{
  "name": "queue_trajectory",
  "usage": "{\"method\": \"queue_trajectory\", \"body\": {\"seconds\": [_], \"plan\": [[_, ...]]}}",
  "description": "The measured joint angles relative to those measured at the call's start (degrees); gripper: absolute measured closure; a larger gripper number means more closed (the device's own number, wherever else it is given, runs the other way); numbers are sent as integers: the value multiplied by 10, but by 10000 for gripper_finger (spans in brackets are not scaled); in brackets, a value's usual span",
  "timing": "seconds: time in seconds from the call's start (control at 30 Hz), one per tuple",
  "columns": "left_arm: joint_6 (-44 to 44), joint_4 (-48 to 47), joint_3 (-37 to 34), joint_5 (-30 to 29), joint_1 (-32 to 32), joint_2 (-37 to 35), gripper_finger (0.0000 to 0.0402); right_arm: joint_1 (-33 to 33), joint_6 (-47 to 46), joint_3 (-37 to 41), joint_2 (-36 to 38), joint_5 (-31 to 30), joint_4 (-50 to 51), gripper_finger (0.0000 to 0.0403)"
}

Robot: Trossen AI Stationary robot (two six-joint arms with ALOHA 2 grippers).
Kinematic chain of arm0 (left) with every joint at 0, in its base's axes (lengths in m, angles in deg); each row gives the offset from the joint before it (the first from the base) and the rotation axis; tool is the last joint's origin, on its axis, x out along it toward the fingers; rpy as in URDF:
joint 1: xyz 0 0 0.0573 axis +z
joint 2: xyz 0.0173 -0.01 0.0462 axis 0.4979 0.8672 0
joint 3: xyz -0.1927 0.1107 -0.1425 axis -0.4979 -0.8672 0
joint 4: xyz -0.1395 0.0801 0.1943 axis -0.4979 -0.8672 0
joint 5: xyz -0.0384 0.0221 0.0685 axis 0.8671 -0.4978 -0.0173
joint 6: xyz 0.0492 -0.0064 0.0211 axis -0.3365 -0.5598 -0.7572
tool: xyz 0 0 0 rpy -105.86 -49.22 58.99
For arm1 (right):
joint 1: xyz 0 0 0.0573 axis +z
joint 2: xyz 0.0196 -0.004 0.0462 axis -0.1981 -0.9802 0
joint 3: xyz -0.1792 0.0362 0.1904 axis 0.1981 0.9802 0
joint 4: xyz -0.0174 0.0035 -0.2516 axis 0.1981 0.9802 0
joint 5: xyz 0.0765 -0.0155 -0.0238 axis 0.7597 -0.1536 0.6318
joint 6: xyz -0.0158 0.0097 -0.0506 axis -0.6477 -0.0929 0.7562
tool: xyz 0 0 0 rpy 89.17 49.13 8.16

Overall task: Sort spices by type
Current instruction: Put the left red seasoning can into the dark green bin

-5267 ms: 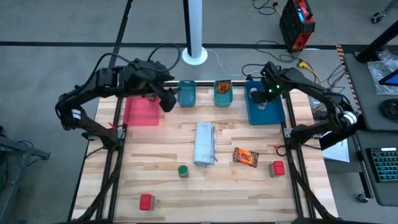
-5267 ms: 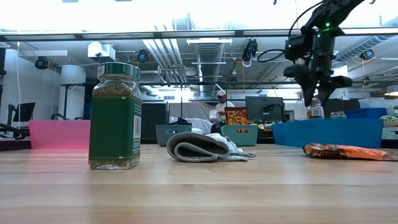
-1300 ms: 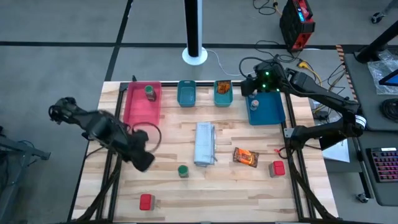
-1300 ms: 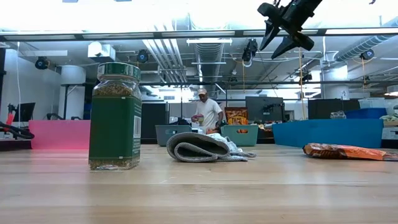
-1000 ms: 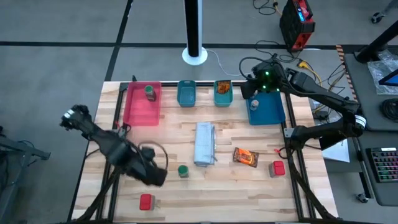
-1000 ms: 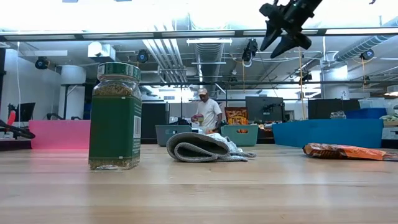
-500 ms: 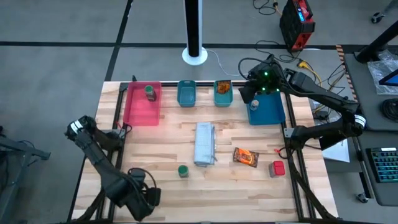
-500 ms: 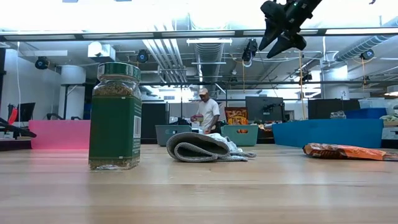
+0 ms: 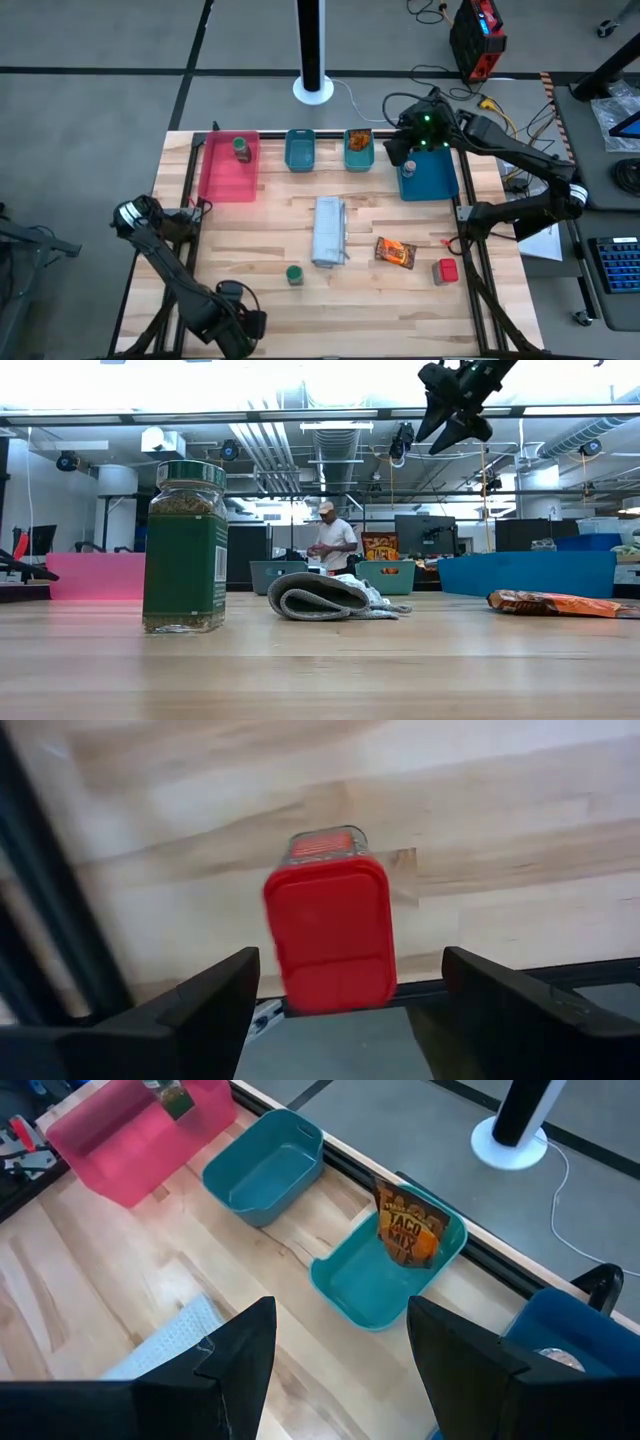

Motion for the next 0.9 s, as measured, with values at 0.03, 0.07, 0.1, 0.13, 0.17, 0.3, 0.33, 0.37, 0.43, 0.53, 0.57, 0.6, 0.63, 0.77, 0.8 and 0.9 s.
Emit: {"method": "queue_trajectory", "body": {"seconds": [0.03,0.07,0.1,0.13,0.17,0.3,0.33,0.37,0.43,0.53,0.57,0.6,0.63,0.77,0.8,0.9], "plan": [[1,21,-15,0,0,-2,104,0,0,0,-2,0,0,188],[1,38,-30,0,0,-4,104,0,-1,0,-4,0,0,188],[1,49,-43,1,0,-6,104,0,-1,0,-6,0,0,188],[1,51,-53,2,0,-7,104,0,-1,0,-7,1,1,188],[2,50,-60,2,0,-8,104,0,-1,0,-8,2,3,188],[2,58,-81,1,0,-9,104,0,-17,0,-11,24,5,188],[2,68,-86,1,0,-10,104,0,-21,0,-11,26,5,188],[2,80,-90,1,0,-10,104,0,-24,0,-11,27,5,188],[2,101,-98,0,0,-10,104,0,-27,0,-11,28,5,188],[2,126,-118,-2,0,-10,104,0,-28,0,-11,27,4,188],[1,132,-126,-2,0,-10,105,0,-27,0,-11,26,4,188],[-2,140,-133,-3,0,-10,107,0,-25,0,-11,26,5,188],[-7,147,-138,-3,0,-10,110,0,-23,0,-11,26,5,188],[-13,169,-147,-3,0,-10,141,0,-20,0,-11,26,4,188],[-13,171,-146,-2,0,-10,155,0,-21,0,-11,26,5,188],[-13,170,-135,0,0,-10,205,0,-19,0,-11,26,4,188]]}}
